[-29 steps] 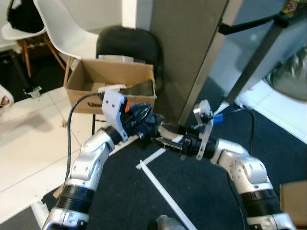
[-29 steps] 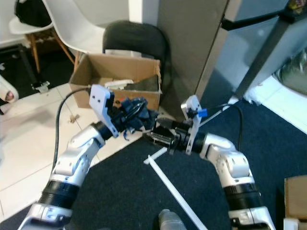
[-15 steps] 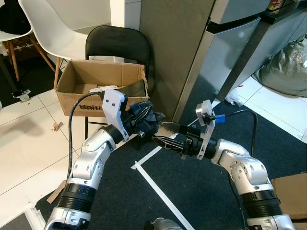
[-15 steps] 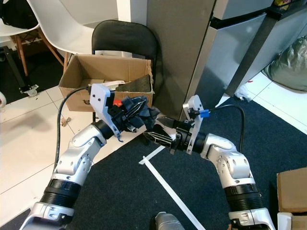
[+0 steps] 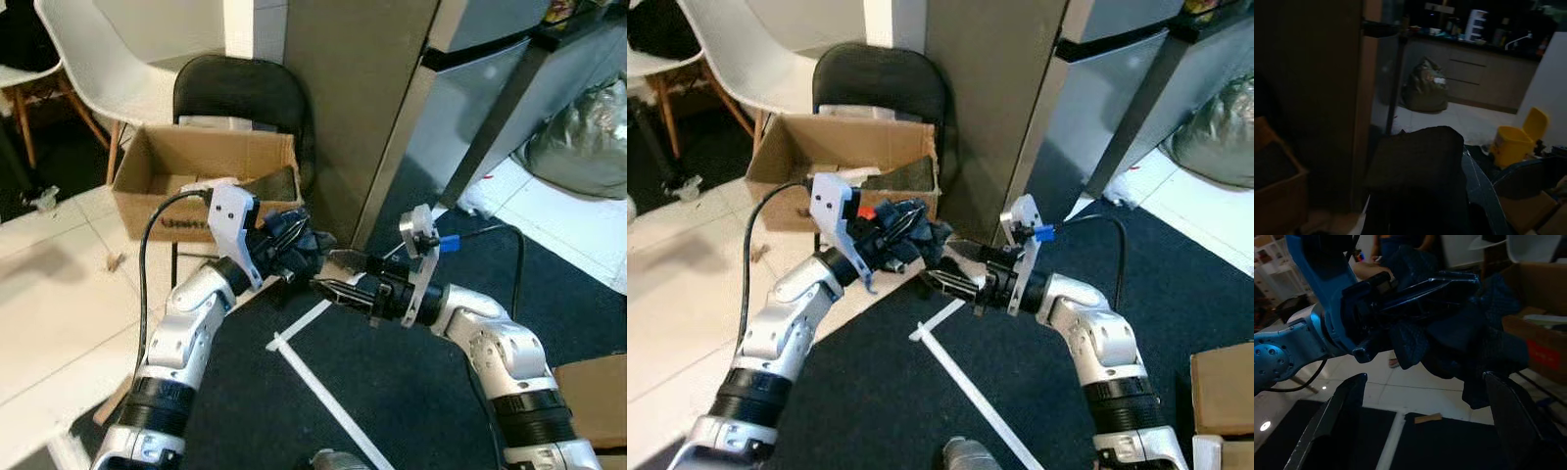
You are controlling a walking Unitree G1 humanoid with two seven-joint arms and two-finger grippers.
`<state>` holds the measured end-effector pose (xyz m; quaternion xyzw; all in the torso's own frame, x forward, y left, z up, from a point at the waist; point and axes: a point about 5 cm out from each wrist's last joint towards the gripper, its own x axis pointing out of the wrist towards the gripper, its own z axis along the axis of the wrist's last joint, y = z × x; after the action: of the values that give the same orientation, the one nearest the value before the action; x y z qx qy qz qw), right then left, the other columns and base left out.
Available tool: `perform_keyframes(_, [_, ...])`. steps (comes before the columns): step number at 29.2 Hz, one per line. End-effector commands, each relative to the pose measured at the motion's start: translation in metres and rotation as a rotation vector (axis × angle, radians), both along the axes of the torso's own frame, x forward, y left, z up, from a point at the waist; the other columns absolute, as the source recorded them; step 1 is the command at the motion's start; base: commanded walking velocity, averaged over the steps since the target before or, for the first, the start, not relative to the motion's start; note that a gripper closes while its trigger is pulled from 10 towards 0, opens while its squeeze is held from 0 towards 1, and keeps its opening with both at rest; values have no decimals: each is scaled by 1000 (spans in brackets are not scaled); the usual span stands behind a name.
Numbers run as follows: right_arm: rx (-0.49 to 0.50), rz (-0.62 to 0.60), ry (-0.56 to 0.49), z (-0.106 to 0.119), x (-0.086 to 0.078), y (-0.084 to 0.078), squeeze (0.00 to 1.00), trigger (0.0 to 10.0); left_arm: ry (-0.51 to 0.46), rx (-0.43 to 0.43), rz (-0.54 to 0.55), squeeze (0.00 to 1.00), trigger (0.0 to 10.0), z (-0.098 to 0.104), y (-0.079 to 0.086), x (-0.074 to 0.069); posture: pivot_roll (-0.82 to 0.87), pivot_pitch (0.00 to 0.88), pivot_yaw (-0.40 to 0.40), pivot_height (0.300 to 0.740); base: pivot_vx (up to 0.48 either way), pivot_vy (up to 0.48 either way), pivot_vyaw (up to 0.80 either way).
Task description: Picking trash to rubbish bin
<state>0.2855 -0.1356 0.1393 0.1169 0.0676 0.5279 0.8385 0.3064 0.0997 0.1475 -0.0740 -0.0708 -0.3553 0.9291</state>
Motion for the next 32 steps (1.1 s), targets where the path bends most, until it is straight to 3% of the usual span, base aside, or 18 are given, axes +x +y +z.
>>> perform_keyframes(1, [-7, -7, -6, 0, 1, -1, 0, 10000, 4, -12, -1, 0, 10000, -1, 0, 0, -37, 0, -54, 740, 398, 0, 0])
perform_keyframes(32, [-5, -10, -11, 1, 2, -2, 0, 10000, 0, -11, -7, 0, 10000, -1, 0, 0, -40, 0, -50, 740, 423, 0, 0])
